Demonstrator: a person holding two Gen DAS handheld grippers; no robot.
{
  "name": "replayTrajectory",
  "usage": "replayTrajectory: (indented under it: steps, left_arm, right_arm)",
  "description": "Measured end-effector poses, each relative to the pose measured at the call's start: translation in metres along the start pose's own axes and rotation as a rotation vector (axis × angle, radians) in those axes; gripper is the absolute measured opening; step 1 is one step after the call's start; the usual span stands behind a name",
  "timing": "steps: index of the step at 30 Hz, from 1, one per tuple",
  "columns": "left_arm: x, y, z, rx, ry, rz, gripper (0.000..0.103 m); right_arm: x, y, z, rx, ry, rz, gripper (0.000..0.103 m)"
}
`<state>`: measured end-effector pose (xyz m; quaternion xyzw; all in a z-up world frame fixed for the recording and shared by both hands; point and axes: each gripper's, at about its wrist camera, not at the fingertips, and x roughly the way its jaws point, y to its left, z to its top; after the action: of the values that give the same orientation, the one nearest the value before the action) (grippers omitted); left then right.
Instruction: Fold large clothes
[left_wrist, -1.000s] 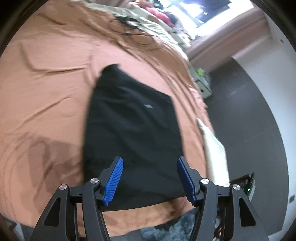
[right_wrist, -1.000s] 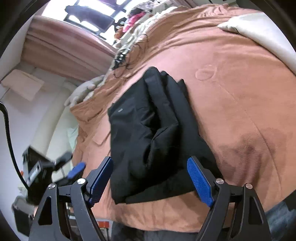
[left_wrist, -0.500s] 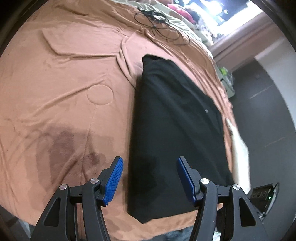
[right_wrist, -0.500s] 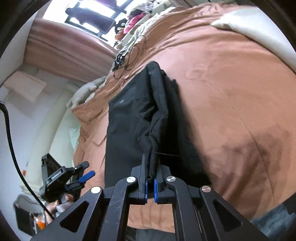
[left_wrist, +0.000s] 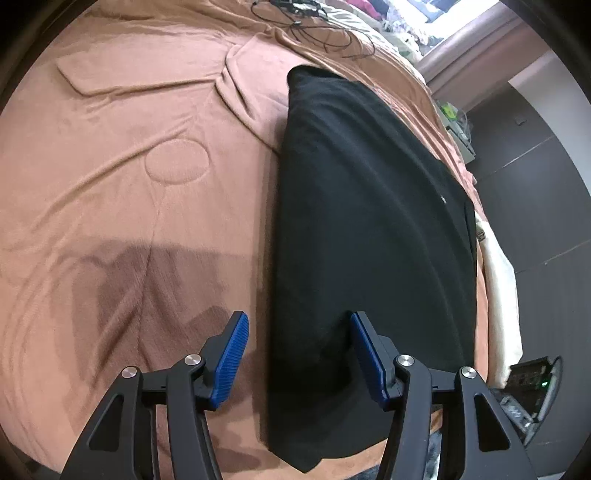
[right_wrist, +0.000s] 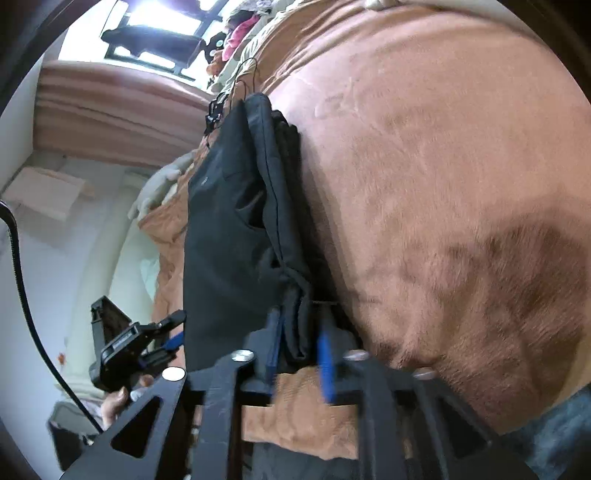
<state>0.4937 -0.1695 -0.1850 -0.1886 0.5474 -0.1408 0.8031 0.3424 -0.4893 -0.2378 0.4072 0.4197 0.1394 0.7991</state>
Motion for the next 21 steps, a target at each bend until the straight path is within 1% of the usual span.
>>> replayTrajectory:
  steps: [1,2,3,6,9,13,16,18,19,21]
  left_arm:
    - [-0.001,0.0,0.003,0.0,-0.004,-0.003,0.059]
    - [-0.002,0.0,0.006,-0.002,-0.009,-0.007,0.059]
    - [-0.003,0.001,0.008,-0.005,-0.016,-0.01,0.059]
    - [-0.005,0.001,0.018,-0.013,-0.034,-0.019,0.059]
    - [-0.002,0.002,0.027,-0.02,-0.035,-0.023,0.059]
    - [0.005,0.003,0.04,-0.035,-0.037,-0.015,0.059]
    - [0.011,0.006,0.05,-0.041,-0.033,-0.027,0.059]
    - [0.016,0.007,0.057,-0.048,-0.032,-0.043,0.059]
    - [0.017,0.007,0.06,-0.051,-0.032,-0.047,0.059]
    - [0.019,0.007,0.065,-0.054,-0.036,-0.058,0.059]
  right_arm:
    - [-0.005,0.005,0.006,-0.028,-0.013,-0.021,0.059]
    - [-0.008,0.005,0.011,-0.041,-0.023,-0.029,0.072]
    - [-0.011,0.006,0.019,-0.055,-0.032,-0.03,0.074]
    - [-0.005,0.007,0.044,-0.074,-0.011,-0.01,0.074]
    - [0.01,0.007,0.065,-0.104,0.029,-0.029,0.074]
    - [0.041,0.004,0.091,-0.101,0.087,0.011,0.074]
    - [0.063,0.003,0.108,-0.105,0.122,0.04,0.074]
    - [0.073,0.0,0.117,-0.096,0.133,0.047,0.076]
    - [0.079,-0.002,0.121,-0.089,0.136,0.045,0.08]
    - [0.085,-0.004,0.128,-0.082,0.137,0.056,0.08]
